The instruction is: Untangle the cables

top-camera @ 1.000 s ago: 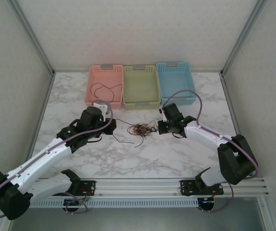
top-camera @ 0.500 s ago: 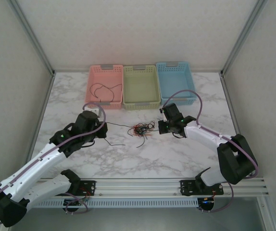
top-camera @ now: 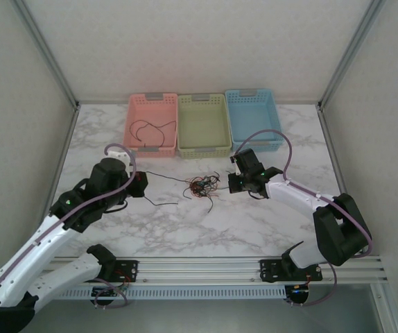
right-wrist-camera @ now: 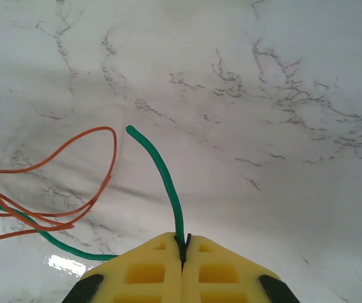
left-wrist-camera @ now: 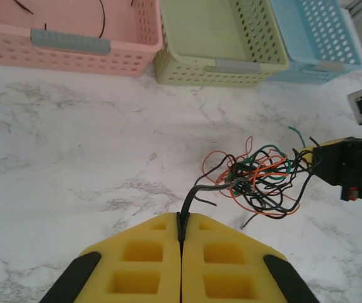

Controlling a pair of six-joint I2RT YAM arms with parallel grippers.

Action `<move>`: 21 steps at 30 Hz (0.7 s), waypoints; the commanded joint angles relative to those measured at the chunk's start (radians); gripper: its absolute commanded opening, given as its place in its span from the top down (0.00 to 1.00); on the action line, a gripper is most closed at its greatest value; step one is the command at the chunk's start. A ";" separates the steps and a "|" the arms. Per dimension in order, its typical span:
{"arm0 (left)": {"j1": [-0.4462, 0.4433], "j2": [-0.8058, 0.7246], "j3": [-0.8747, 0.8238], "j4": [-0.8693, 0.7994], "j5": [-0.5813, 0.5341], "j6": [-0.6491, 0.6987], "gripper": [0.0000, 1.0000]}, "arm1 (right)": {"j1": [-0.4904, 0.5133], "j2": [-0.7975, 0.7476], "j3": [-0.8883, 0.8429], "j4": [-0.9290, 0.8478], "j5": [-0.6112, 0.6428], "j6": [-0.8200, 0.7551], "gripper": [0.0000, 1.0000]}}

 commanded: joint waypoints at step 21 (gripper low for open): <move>0.012 -0.086 0.126 -0.172 -0.101 0.025 1.00 | -0.015 0.039 0.002 -0.052 0.117 0.020 1.00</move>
